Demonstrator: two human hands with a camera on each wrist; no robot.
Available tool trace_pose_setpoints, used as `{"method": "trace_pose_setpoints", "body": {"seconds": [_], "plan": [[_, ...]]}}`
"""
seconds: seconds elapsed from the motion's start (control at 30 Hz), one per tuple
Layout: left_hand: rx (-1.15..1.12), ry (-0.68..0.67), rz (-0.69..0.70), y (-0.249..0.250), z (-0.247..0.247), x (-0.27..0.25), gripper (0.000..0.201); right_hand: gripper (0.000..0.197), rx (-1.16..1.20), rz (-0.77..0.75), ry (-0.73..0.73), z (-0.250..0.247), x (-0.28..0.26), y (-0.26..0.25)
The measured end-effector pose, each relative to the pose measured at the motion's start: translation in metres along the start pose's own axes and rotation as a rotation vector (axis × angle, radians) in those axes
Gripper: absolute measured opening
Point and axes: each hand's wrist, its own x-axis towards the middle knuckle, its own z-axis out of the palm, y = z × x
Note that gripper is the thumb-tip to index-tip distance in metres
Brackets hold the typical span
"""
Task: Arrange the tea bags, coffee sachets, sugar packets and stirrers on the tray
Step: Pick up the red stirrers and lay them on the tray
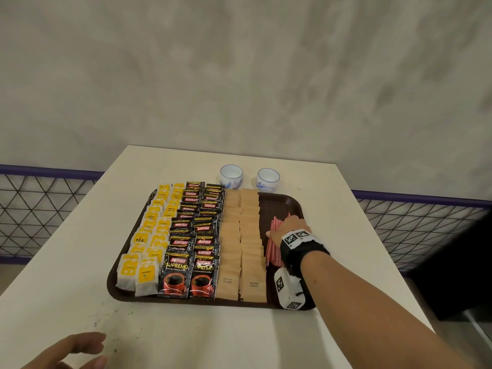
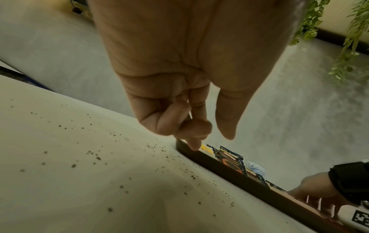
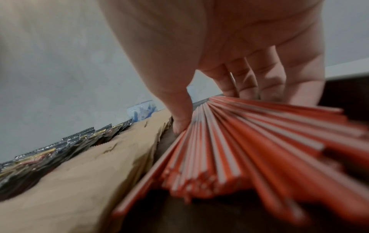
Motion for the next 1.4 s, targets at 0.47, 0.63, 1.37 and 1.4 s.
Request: {"method": "trace_pose_setpoints", "body": {"seconds": [0.47, 0.63, 1.37, 1.4], "plan": [[0.364, -0.171, 0.631, 0.183, 0.059, 0.005, 0.017, 0.035, -0.013, -0.193, -0.064, -0.044, 0.011, 0.015], [0.622, -0.126, 0.709, 0.244, 0.124, 0.055, 0.043, 0.051, 0.013, -0.306, -0.12, -0.058, 0.017, 0.029], [1.148, -0.068, 0.329, 0.275, 0.197, 0.134, 0.073, 0.067, -0.01, -0.545, -0.337, -0.037, 0.032, 0.015], [1.146, -0.066, 0.325, 0.276, 0.198, 0.134, 0.073, 0.068, 0.0, -0.549, -0.35, -0.037, 0.032, 0.015]]}}
